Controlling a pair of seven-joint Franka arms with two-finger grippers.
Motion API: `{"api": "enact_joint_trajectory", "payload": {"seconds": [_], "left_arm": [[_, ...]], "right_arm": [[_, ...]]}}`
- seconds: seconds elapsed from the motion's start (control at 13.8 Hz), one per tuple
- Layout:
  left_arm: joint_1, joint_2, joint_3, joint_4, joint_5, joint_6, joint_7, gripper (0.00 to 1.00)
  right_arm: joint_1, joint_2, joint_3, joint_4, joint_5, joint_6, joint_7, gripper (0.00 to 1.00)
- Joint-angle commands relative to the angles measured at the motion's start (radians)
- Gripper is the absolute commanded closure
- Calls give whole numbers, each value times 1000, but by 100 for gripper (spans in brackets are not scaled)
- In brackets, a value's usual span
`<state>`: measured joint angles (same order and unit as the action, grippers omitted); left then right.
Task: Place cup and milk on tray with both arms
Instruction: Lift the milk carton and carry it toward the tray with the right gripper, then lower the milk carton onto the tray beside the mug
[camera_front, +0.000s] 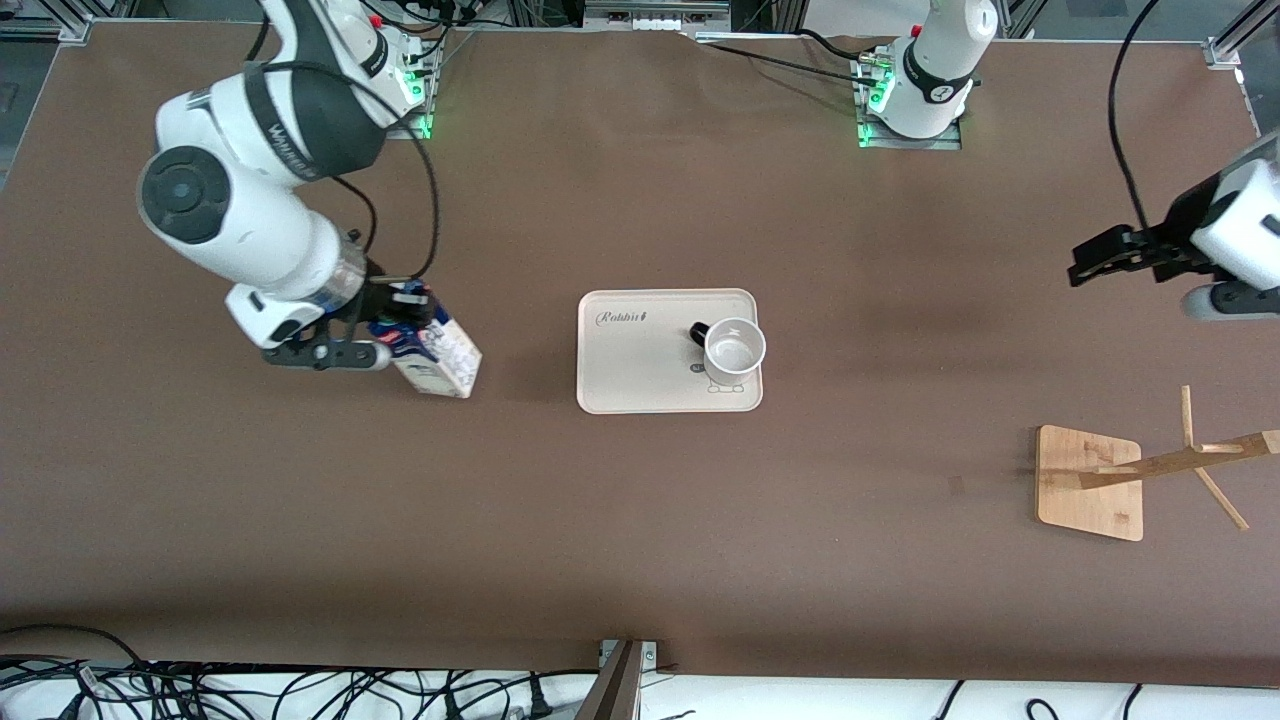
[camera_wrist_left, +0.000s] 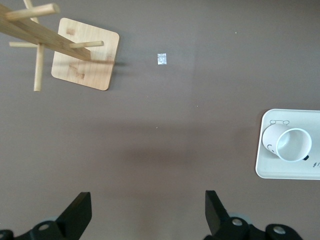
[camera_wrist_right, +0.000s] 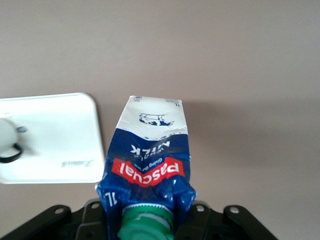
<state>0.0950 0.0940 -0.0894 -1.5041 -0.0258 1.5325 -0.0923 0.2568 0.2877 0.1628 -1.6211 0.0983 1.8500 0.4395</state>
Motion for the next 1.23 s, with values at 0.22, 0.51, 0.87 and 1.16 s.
{"api": "enact_joint_trajectory", "payload": {"seconds": [0.22, 0.51, 0.87, 1.16], "left_arm": [[8, -7, -15, 74, -37, -34, -4, 0], [9, -2, -4, 78, -39, -32, -1, 0], [-47, -5, 8, 65, -25, -29, 14, 0], [-79, -8, 39, 59, -25, -25, 17, 0]], "right_arm": [[162, 194, -2, 200, 18, 44, 154, 58], [243, 244, -2, 201, 17, 141, 153, 58], [289, 320, -3, 201, -17, 158, 137, 57], [311, 347, -3, 201, -58, 159, 137, 48]]}}
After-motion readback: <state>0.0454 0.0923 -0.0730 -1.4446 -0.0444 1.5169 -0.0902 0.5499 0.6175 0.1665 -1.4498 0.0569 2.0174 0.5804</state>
